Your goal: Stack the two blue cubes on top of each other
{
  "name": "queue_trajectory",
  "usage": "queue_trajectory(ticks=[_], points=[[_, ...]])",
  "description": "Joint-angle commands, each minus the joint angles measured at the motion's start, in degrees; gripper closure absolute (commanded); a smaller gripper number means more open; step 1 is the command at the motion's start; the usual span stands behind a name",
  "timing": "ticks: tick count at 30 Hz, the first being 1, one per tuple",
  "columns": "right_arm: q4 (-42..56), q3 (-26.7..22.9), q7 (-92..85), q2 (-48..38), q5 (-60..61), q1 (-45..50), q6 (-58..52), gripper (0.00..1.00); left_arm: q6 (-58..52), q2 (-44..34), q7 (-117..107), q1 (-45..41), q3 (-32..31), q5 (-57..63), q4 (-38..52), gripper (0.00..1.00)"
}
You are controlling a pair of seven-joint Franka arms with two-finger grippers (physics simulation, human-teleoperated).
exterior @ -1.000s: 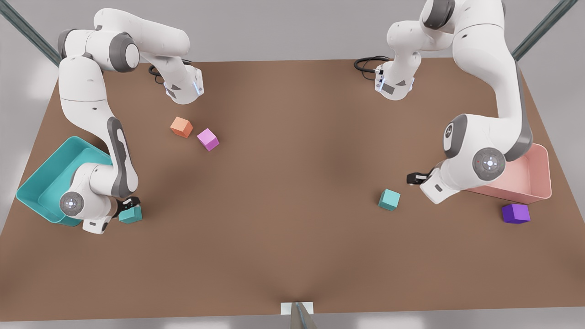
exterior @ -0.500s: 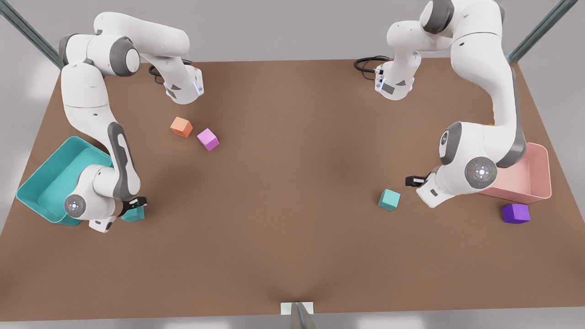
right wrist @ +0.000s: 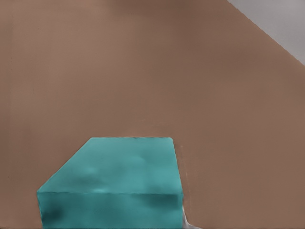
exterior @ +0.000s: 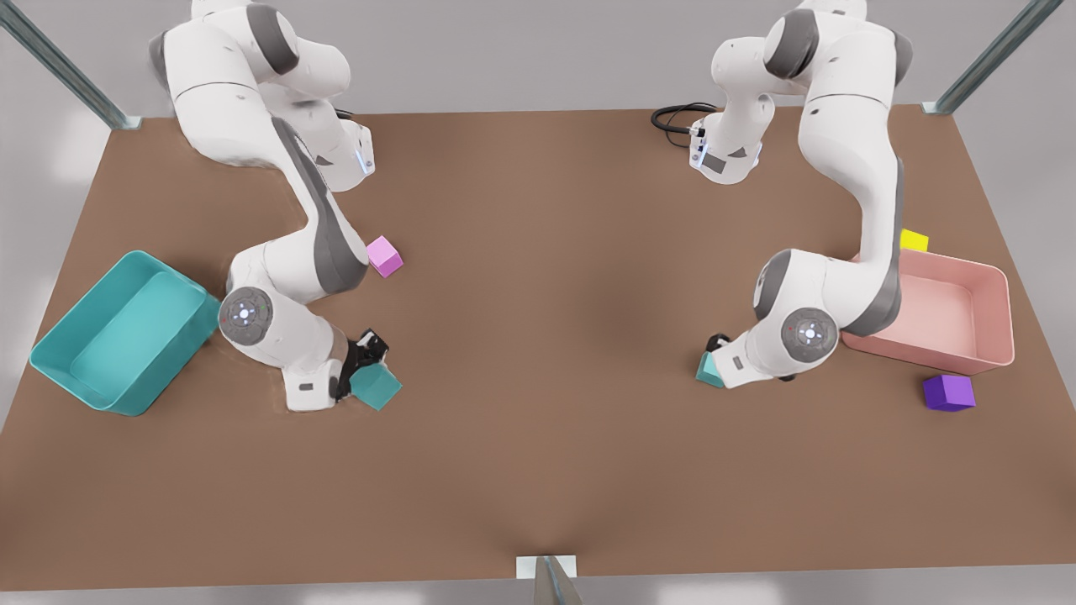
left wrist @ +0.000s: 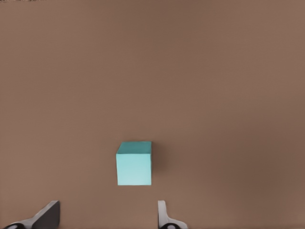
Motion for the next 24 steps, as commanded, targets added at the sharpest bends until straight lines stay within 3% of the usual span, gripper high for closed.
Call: queue_trajectory(ticks=[1,3,7,12,18,19,20,21,24], points=[[6.43,1.86,20.55,2.38,-1.54,7.91,-8.47,0.72,2.50,0.52,9.97,0.24,-0.01,1.02,-0.05,0.00],[14.43,0.81,22.41,8.35,-1.81,17.06,-8.20,0.72,6.53,1.40,9.79,1.73,-0.01,0.93,-2.95,0.00],[21.64,-10.79,31.19,19.25,-1.72,34.38,1.90,0.73,9.53,1.22,9.00,3.31,-0.01,0.40,-6.64,0.00],[21.73,-12.55,39.46,24.53,-1.98,40.18,5.86,0.73,17.96,-0.89,1.44,3.84,-1.85,0.14,-16.49,0.00],[21.73,-12.82,48.69,30.68,-6.38,43.96,10.52,0.69,22.18,1.57,1.44,5.60,-1.77,0.40,-16.05,0.00],[21.73,-12.82,48.78,30.86,-6.38,43.96,11.31,0.50,22.71,2.19,1.35,5.60,-1.77,0.40,-16.05,0.00],[21.73,-12.82,48.78,30.86,-6.38,43.96,12.19,0.21,23.85,2.80,1.27,5.42,-1.77,0.40,-16.14,0.00],[21.73,-12.82,48.78,30.86,-6.38,43.96,12.28,0.00,24.47,3.07,0.74,5.33,-1.77,0.40,-16.14,0.00],[21.73,-12.82,48.69,30.86,-6.38,43.96,13.42,0.00,24.82,3.59,-1.11,4.72,-1.77,0.40,-16.40,0.00]])
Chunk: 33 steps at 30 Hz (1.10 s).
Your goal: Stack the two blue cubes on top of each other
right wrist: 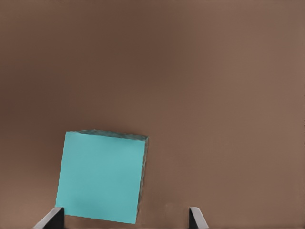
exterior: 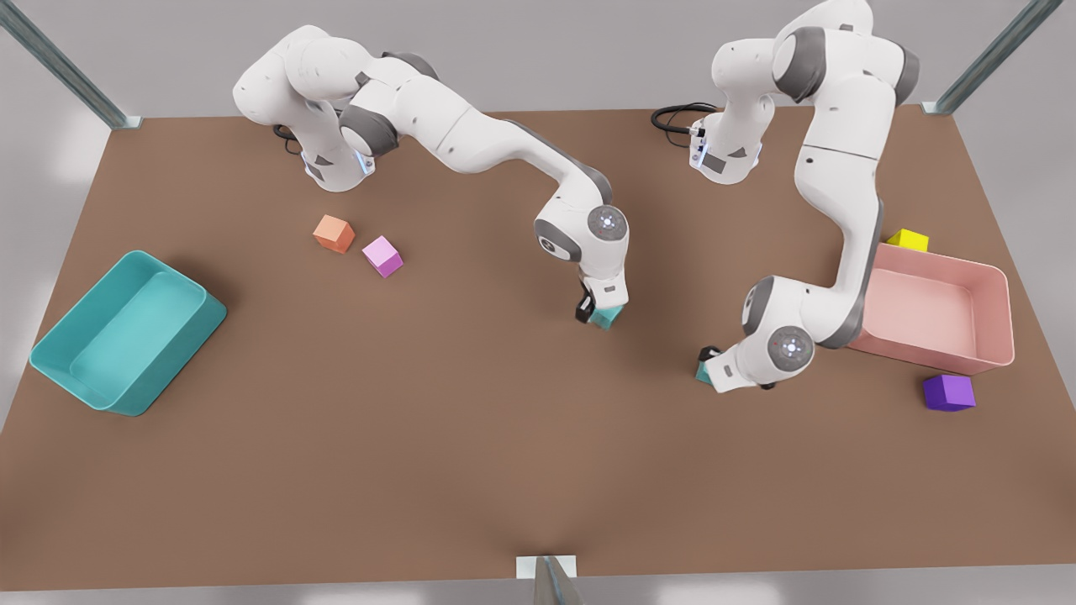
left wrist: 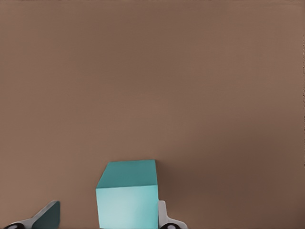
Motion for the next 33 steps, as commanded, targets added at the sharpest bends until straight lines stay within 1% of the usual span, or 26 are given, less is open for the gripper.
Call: queue_trajectory(ticks=[1,2,4,7,8,9,10,11,12,13,14,15,16,17,18,19,21,22,23,25,27,28,29,30,31,33], points=[[0.03,0.00,18.50,-0.17,-0.41,0.03,2.66,0.00,3.65,0.55,-3.04,0.08,-0.01,0.12,-0.15,0.00],[0.03,0.26,18.24,-2.27,-0.24,-0.06,1.17,0.00,4.18,0.99,-3.04,0.08,-0.01,0.04,-0.15,0.00],[-0.06,2.37,16.83,-13.52,0.47,-0.67,-9.54,0.00,4.35,1.26,-3.04,0.17,-0.01,0.04,-0.15,0.00],[-0.58,1.67,7.61,-31.89,4.68,-6.03,-33.44,0.00,5.67,2.84,-3.04,0.61,-0.01,0.12,-0.15,0.00],[-1.90,-0.70,7.34,-37.60,4.86,-11.64,-42.06,0.00,5.67,3.02,-3.04,0.61,-0.01,0.12,-0.23,0.00],[-4.27,-1.15,7.43,-44.11,5.04,-23.24,-49.01,0.00,5.85,3.28,-3.04,0.70,-0.01,0.39,-0.32,0.00],[-4.10,-1.15,6.99,-47.89,4.33,-34.66,-53.40,0.00,5.85,3.72,-3.04,0.70,-0.01,0.39,-0.41,0.00],[-4.19,-1.15,4.01,-48.25,4.60,-45.48,-56.22,0.00,6.02,4.16,-3.04,0.61,-0.01,0.39,-0.32,0.00],[-4.88,-1.23,2.68,-47.02,3.81,-53.38,-55.61,0.00,6.02,4.51,-3.04,0.61,-0.01,0.47,-0.32,0.00],[-6.20,-1.15,1.11,-44.48,2.84,-57.17,-53.43,0.00,5.94,4.43,-3.04,0.70,-0.01,0.39,-0.32,0.00],[-15.07,-0.80,-2.51,-42.89,2.84,-59.65,-41.65,0.00,5.93,4.42,-3.04,0.70,-0.01,0.47,-0.32,0.00],[-29.04,-0.27,-2.07,-43.24,2.75,-59.56,-25.66,0.00,5.76,4.42,-3.04,0.79,-0.01,0.39,-0.32,0.00],[-34.24,-0.27,-2.15,-43.50,2.66,-58.68,-19.05,0.00,5.58,4.43,-3.04,0.96,-0.01,0.39,-0.32,0.00],[-32.58,-0.18,-2.77,-45.16,1.96,-58.77,-20.19,0.00,5.41,4.42,-3.04,0.96,0.08,0.39,-0.32,0.00],[-28.81,-0.27,-2.94,-47.28,2.05,-58.94,-26.06,0.00,5.41,4.42,-3.13,1.14,0.17,0.39,-0.32,0.00],[-22.04,-0.27,-3.03,-46.93,2.05,-58.94,-31.87,0.00,5.41,4.51,-3.13,1.14,0.26,0.47,-0.41,0.00],[-19.48,-0.35,-2.86,-46.58,1.87,-59.38,-31.97,0.00,5.41,4.51,-3.22,1.14,0.34,0.39,-0.59,0.03],[-19.48,-0.35,-2.51,-46.49,0.38,-59.47,-31.61,0.00,5.41,4.51,-3.57,1.05,0.34,0.39,-0.59,0.15],[-19.39,-0.97,-2.15,-46.84,-0.50,-59.21,-31.70,0.00,5.41,4.60,-3.57,1.05,0.34,0.47,-0.59,0.24],[-19.48,-0.44,-2.24,-47.19,-0.68,-59.47,-32.14,0.00,5.14,4.69,-3.83,1.05,0.34,0.47,-0.41,0.32],[-19.48,-0.18,-2.68,-46.75,-0.24,-58.77,-32.32,0.00,3.22,4.07,-4.45,0.96,0.34,0.56,0.03,0.32],[-19.48,1.83,-2.94,-46.32,-0.24,-58.77,-32.23,0.00,-0.12,2.50,-5.24,0.61,0.34,0.74,0.64,0.31],[-19.74,2.81,-2.94,-46.05,-0.50,-58.68,-32.05,0.00,-1.36,1.53,-6.20,0.35,0.26,0.74,0.82,0.31],[-19.57,3.51,-2.86,-45.35,-0.41,-58.59,-31.70,0.00,-6.09,-0.23,-8.22,-0.09,-0.09,0.74,2.31,0.31],[-19.57,3.78,-2.51,-45.26,-0.32,-58.59,-31.70,0.00,-9.44,-2.25,-10.94,-0.62,-1.32,0.74,2.49,0.31],[-19.48,3.78,-2.33,-45.35,-0.24,-58.68,-32.32,0.00,-13.57,-3.84,-21.23,-0.71,-7.56,0.74,3.28,0.31]])
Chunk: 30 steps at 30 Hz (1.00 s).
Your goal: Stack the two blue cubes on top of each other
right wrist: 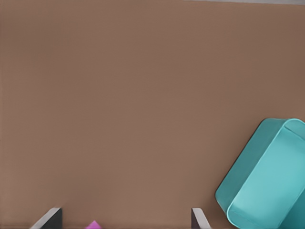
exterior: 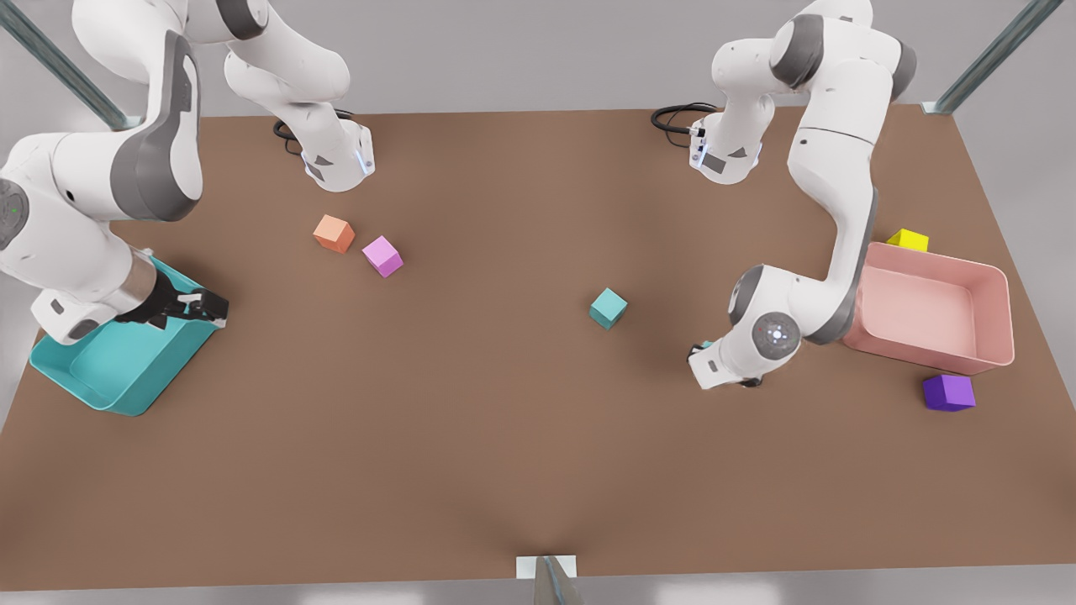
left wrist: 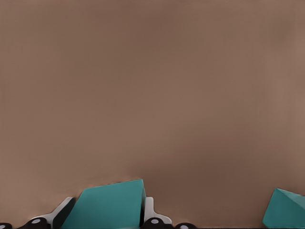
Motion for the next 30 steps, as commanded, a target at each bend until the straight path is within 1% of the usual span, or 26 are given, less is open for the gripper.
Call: queue_trajectory(ticks=[1,3,4,5,6,8,14,16,19,20,23,30], points=[[0.05,0.20,-2.23,-0.03,-0.06,-0.13,-0.48,0.00,-10.78,-1.45,-19.78,-0.16,-4.18,-0.26,0.20,0.31],[-0.04,0.20,-2.58,-0.03,-1.38,2.24,-0.66,0.00,-13.15,-2.42,-27.78,-0.60,-9.28,-0.26,0.28,0.32],[0.05,0.02,-6.78,0.05,-1.38,1.45,-0.66,0.00,-13.33,-2.60,-30.42,-0.69,-11.12,-0.17,0.28,0.32],[0.05,-0.07,-11.53,0.05,-1.47,1.36,-0.66,0.00,-13.16,-2.60,-32.88,-2.17,-11.57,-0.17,0.28,0.32],[-0.04,-0.07,-11.98,0.14,-1.47,1.54,-0.75,0.00,-12.63,-2.07,-34.64,-3.67,-11.57,-0.17,0.72,0.32],[-0.04,-0.51,-18.83,0.14,-1.47,1.18,-0.83,0.00,-11.84,-1.02,-36.49,-5.87,-11.57,-0.17,2.30,0.32],[-0.04,-0.51,-18.84,0.14,-1.47,1.10,-1.27,0.00,-10.26,1.09,-37.28,-6.22,-11.30,1.68,3.36,0.31],[-0.04,-0.51,-18.75,0.23,-1.47,1.18,-1.27,0.00,-8.15,1.97,-39.83,-8.07,-11.30,2.20,3.36,0.32],[-0.04,-0.51,-18.75,0.23,-1.47,1.10,-1.27,0.00,-4.02,3.64,-40.62,-8.07,-11.04,2.56,1.16,0.32],[-0.04,-0.51,-18.75,0.23,-1.47,1.18,-1.27,0.00,-1.30,3.64,-40.79,-7.98,-10.95,2.64,-0.68,0.32],[-0.04,-0.51,-18.66,0.23,-1.47,1.18,-1.27,0.00,2.31,2.76,-41.15,-7.37,-11.04,3.87,-4.28,0.32],[-0.04,-0.51,-18.66,0.23,-1.47,1.18,-1.27,0.00,2.93,1.53,-42.38,-7.28,-11.04,4.23,-6.48,0.32]])
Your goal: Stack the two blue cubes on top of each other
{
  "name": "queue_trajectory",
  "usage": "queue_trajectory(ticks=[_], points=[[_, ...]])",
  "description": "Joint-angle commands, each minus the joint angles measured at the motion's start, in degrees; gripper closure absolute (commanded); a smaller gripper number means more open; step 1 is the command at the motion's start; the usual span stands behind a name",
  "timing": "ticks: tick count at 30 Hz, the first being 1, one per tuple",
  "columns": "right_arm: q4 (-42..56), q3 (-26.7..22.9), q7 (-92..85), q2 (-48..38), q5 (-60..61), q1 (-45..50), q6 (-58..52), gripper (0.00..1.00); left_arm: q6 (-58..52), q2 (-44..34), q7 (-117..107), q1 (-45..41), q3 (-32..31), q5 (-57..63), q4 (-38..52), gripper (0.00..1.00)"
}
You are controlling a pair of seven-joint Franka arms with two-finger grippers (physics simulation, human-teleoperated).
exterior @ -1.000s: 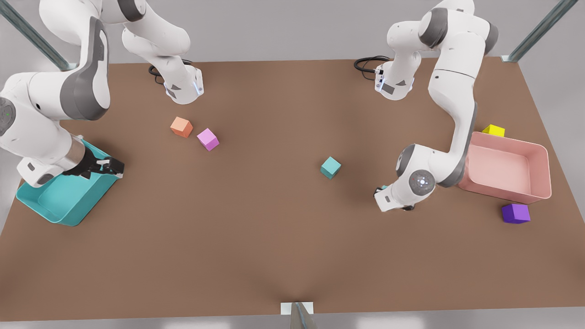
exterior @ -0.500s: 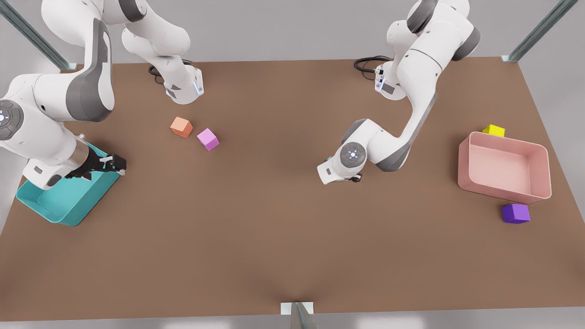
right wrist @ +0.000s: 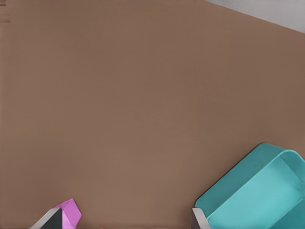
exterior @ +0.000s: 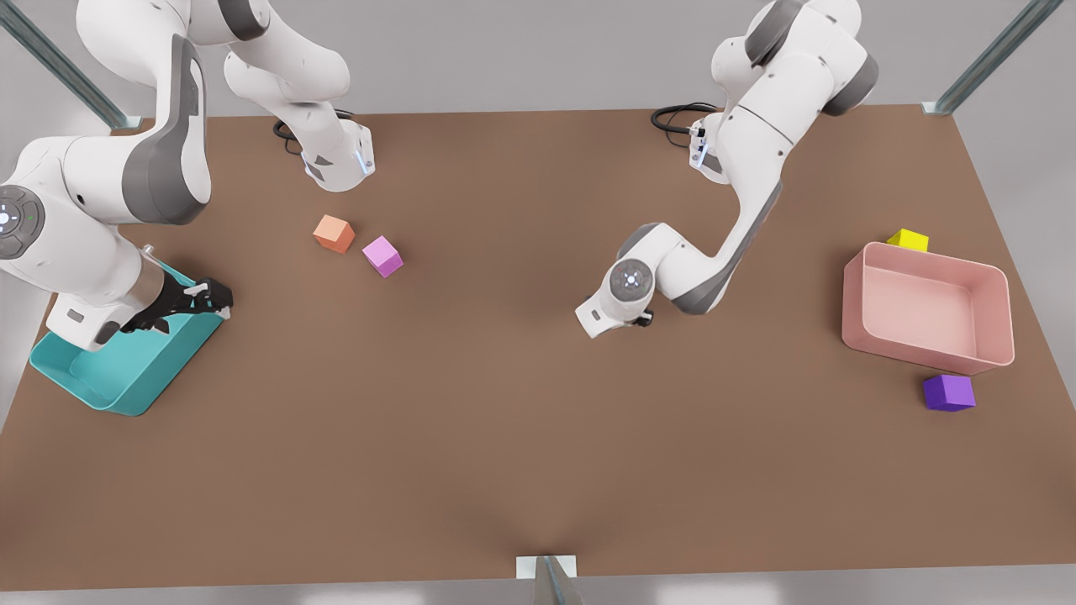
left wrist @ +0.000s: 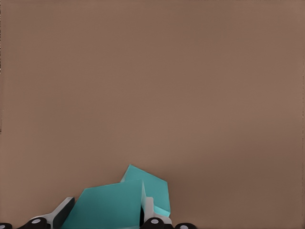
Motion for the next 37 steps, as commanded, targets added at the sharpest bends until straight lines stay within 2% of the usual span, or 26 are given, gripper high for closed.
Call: queue_trajectory(ticks=[1,7,8,9,15,18,19,23,26,27,28,29,30,37], points=[[0.03,0.00,-4.36,-0.07,0.04,0.00,-0.05,0.00,1.90,-0.31,-10.49,-0.20,-0.08,-0.08,-0.28,0.32],[0.03,0.00,-4.36,-0.07,0.03,0.00,-0.05,0.00,1.82,-0.57,-10.93,-0.55,-0.08,-0.08,-0.71,0.31],[0.03,0.00,-4.27,-0.07,0.04,0.00,-0.05,0.00,1.82,-0.66,-10.93,-0.64,-0.08,-0.08,-0.80,0.09],[0.03,0.00,-4.36,-0.07,0.04,0.00,-0.05,0.00,1.47,-0.66,-10.93,-0.47,-0.16,-0.08,-0.80,0.00],[0.03,0.00,-4.27,-0.07,0.03,0.00,-0.05,0.00,-1.17,-1.89,-10.31,-0.02,-0.16,0.27,-0.01,0.00],[0.03,0.00,-4.27,-0.07,-0.05,0.00,-0.05,0.00,-14.61,-5.14,-9.78,0.06,-0.69,2.03,8.24,0.00],[0.03,0.00,-4.27,-0.07,-0.05,0.00,-0.05,0.00,-21.20,-5.06,-8.29,0.15,-0.95,3.00,14.13,0.00],[0.03,-0.08,-4.44,-0.07,-0.05,-0.53,-0.05,0.00,-32.64,-4.62,-3.37,2.52,-0.52,2.47,29.61,0.00],[0.03,-0.08,-4.44,-0.07,-0.05,-0.61,-0.05,0.00,-37.47,-5.41,-2.84,12.27,-0.95,2.73,37.25,0.00],[0.03,-0.08,-4.36,-0.07,0.03,-0.53,-0.05,0.00,-39.49,-6.02,6.63,13.78,1.06,2.21,37.78,0.00],[0.03,-0.08,-4.36,-0.07,0.04,-0.53,-0.05,0.00,-44.58,-7.25,18.06,6.66,19.49,-10.95,41.21,0.00],[0.03,-0.08,-4.36,-0.07,0.04,-0.53,-0.05,0.00,-43.71,-11.46,20.28,6.92,24.80,-19.41,37.62,0.00],[0.11,-0.08,-4.44,-0.07,-0.05,-0.61,-0.05,0.00,-28.71,-22.18,23.16,7.27,24.71,-19.24,20.67,0.00],[0.12,-0.17,-4.53,-0.15,0.04,-0.97,-0.05,0.00,-27.89,-20.70,25.99,6.57,26.47,-19.24,22.40,0.00]])
